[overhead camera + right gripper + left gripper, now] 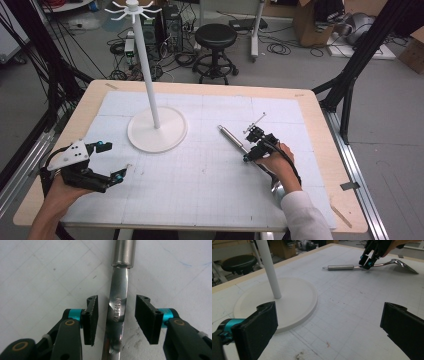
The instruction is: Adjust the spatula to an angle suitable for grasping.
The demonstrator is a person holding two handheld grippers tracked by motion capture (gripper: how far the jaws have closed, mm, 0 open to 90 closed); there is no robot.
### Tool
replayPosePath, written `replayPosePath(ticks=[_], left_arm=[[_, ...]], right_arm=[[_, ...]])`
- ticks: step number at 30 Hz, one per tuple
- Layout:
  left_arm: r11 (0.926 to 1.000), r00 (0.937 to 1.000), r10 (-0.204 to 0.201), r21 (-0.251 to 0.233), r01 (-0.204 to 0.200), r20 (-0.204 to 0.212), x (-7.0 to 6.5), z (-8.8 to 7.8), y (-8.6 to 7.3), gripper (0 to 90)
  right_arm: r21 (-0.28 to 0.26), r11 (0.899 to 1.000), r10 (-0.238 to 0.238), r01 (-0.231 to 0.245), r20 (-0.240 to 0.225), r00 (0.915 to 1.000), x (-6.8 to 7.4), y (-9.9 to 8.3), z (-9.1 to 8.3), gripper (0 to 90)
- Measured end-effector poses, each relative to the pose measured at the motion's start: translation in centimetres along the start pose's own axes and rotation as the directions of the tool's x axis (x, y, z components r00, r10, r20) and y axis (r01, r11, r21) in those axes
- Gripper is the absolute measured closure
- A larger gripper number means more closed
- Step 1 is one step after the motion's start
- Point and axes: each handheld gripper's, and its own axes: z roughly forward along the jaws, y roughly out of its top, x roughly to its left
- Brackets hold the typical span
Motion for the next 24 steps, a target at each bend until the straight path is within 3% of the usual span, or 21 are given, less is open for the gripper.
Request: replayPosePath(ticks=[17,24], left_arm=[[1.0,1.0,-0.002,-0.001,0.002,0.0,0.0,0.01,-0.01,1.7],[1.0,1.0,-0.002,-0.004,0.002,0.001,0.03,-0.09,0.0,1.7]], right_arm=[[0.043,0.999,0.03,-0.031,0.009,0.9995,0.12,0.35,0.46,71.4],[0.055,0.994,0.096,-0.096,0.004,0.9954,0.06,0.53,0.45,74.2]])
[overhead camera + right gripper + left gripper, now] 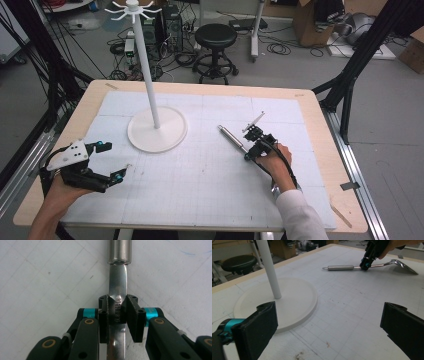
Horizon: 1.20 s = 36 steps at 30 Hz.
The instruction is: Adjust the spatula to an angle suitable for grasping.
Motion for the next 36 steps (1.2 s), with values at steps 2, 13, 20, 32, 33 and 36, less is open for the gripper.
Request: replayPosePath(ticks=[2,13,20,32,33,36], left_arm=[[1.0,1.0,-0.001,0.0,0.001,-0.001,0.0,0.0,0.0,1.7],[1.0,1.0,-0.002,0.005,0.002,-0.004,0.1,0.0,-0.1,1.7],[1.0,1.0,0.0,0.006,0.0,-0.004,0.0,0.0,-0.1,1.7],[1.0,1.0,-0.006,0.003,0.006,-0.007,0.1,0.0,-0.1,1.7],[1.0,1.0,-0.005,0.004,0.005,-0.007,0.1,0.0,-0.1,1.7],[1.0,1.0,-0.004,0.007,0.005,-0.007,0.1,0.1,-0.1,1.7]], right_arm=[[0.003,1.0,-0.003,0.003,0.002,1.0,0.0,0.0,-0.1,74.7],[-0.053,0.995,-0.09,0.09,-0.007,0.9959,0.4,-0.3,-1.5,74.8],[-0.099,0.981,-0.168,0.165,-0.022,0.9855,1.4,-0.2,-3.2,74.8],[-0.163,0.946,-0.288,0.28,-0.032,0.957,2.9,0.2,-5.4,74.9],[-0.164,0.943,-0.299,0.29,-0.034,0.9537,3.0,0.2,-5.7,74.9],[-0.197,0.928,-0.331,0.317,-0.039,0.9429,3.5,0.2,-6.6,74.9]])
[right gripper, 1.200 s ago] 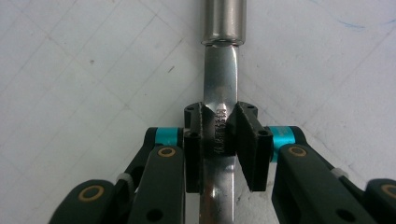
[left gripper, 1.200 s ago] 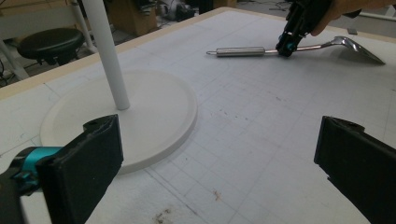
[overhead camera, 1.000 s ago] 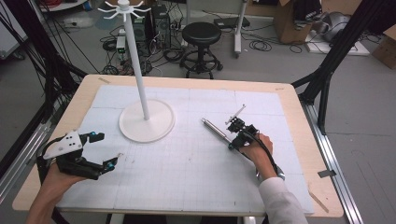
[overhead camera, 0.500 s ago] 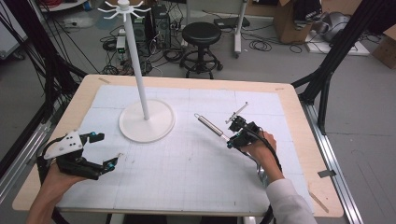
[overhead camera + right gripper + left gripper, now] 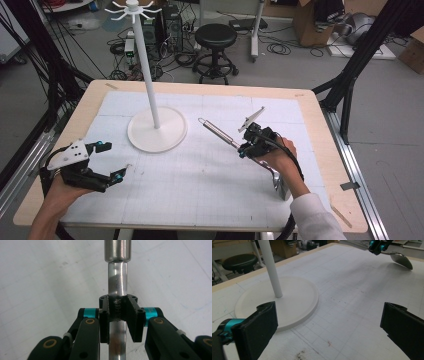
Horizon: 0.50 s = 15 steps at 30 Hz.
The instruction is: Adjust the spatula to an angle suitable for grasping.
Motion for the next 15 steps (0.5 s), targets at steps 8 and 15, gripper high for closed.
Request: replayPosePath(ticks=[8,15], left_arm=[[1.0,1.0,0.002,0.002,-0.002,-0.003,0.0,0.0,0.0,1.7],[1.0,1.0,0.003,0.005,-0.003,-0.004,0.0,0.0,0.0,1.7]], right_arm=[[-0.074,0.995,-0.067,0.065,-0.026,0.9974,1.1,0.9,-2.1,75.0],[-0.136,0.985,-0.114,0.106,-0.054,0.992,1.8,1.2,-3.3,75.0]])
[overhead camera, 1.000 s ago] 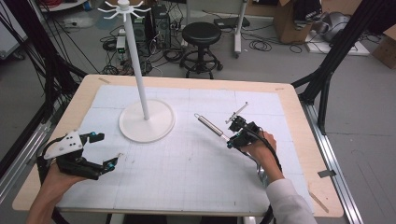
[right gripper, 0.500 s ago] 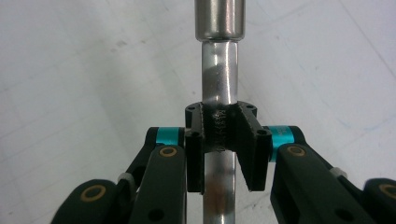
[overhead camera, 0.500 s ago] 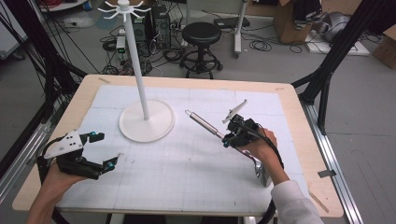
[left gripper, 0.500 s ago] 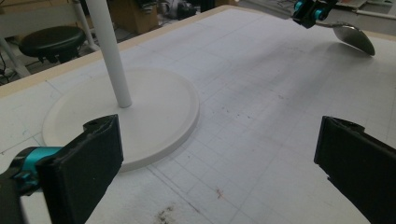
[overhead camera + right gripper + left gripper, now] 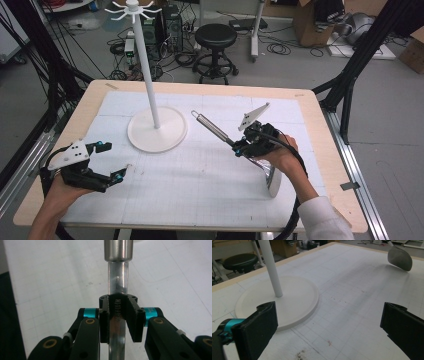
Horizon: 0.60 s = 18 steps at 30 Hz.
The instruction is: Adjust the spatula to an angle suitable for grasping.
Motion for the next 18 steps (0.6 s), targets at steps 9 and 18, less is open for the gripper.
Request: replayPosePath(ticks=[9,18], left_arm=[[1.0,1.0,0.002,0.003,-0.002,0.001,0.0,0.0,0.0,1.7],[1.0,1.0,0.0,0.003,0.0,-0.001,0.1,0.0,0.0,1.7]], right_arm=[[-0.107,0.994,-0.038,0.033,-0.04,0.9985,0.5,1.0,-1.4,75.0],[-0.227,0.971,-0.106,0.081,-0.099,0.9894,1.4,2.5,-2.2,75.0]])
